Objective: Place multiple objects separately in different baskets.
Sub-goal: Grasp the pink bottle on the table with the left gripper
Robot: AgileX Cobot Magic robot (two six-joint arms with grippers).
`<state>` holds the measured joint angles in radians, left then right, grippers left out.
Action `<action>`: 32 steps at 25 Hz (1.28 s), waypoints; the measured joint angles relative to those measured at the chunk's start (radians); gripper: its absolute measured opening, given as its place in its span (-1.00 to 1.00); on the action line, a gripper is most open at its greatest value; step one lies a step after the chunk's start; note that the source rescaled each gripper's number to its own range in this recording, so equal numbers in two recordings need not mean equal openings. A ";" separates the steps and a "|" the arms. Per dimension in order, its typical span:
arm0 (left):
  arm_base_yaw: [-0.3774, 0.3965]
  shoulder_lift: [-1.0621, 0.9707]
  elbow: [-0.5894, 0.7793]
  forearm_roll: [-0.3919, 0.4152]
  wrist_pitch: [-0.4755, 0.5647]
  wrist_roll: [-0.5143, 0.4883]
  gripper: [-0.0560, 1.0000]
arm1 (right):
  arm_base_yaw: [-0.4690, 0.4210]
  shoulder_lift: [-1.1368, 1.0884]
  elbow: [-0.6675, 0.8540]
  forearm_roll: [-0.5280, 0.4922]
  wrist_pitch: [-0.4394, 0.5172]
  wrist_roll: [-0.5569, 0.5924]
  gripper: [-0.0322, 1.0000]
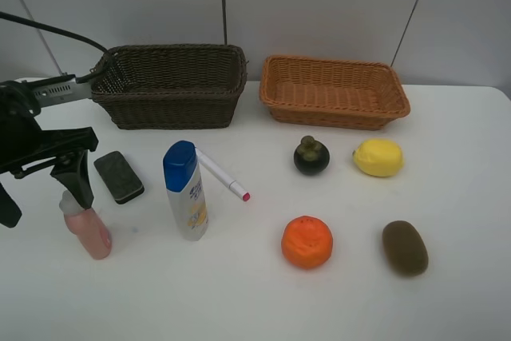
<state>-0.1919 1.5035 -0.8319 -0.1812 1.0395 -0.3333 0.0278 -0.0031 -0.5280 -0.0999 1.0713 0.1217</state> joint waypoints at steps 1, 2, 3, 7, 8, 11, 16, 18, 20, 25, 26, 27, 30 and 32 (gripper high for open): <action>0.000 0.014 0.000 0.000 -0.003 -0.003 0.99 | 0.000 0.000 0.000 0.000 0.000 0.000 1.00; 0.000 0.032 0.000 0.000 -0.007 -0.005 0.99 | 0.000 0.000 0.000 0.000 0.000 0.000 1.00; 0.000 0.048 0.000 0.000 -0.012 -0.007 0.99 | 0.000 0.000 0.000 0.000 0.000 0.000 1.00; 0.000 0.136 0.000 0.001 -0.066 -0.013 0.99 | 0.000 0.000 0.000 0.000 0.000 0.000 1.00; 0.000 0.159 0.000 0.000 -0.084 -0.014 0.99 | 0.000 0.000 0.000 0.000 0.000 0.000 1.00; 0.000 0.214 0.000 0.000 -0.123 -0.015 0.99 | 0.000 0.000 0.000 0.000 0.000 0.000 1.00; 0.000 0.246 0.000 0.000 -0.159 -0.015 0.98 | 0.000 0.000 0.000 0.000 0.000 0.000 1.00; 0.000 0.247 0.000 0.000 -0.160 -0.017 0.85 | 0.000 0.000 0.000 0.000 0.000 0.000 1.00; 0.000 0.247 0.000 0.000 -0.158 -0.019 0.41 | 0.000 0.000 0.000 0.000 0.000 0.000 1.00; 0.000 0.247 0.000 -0.001 -0.152 -0.018 -0.34 | 0.000 0.000 0.000 0.000 0.000 0.000 1.00; 0.000 0.247 0.000 -0.001 -0.151 -0.018 -0.34 | 0.000 0.000 0.000 0.000 0.000 0.000 1.00; 0.000 0.247 -0.001 -0.001 -0.146 -0.018 -0.34 | 0.000 0.000 0.000 0.000 0.000 0.000 1.00; 0.000 0.226 -0.031 -0.001 -0.087 -0.009 -0.34 | 0.000 0.000 0.000 0.000 -0.001 0.000 1.00; 0.000 0.189 -0.082 -0.009 -0.014 0.018 -0.34 | 0.000 0.000 0.000 0.000 -0.001 0.000 1.00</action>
<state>-0.1919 1.6928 -0.9137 -0.1899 1.0256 -0.3153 0.0278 -0.0031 -0.5280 -0.0999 1.0706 0.1217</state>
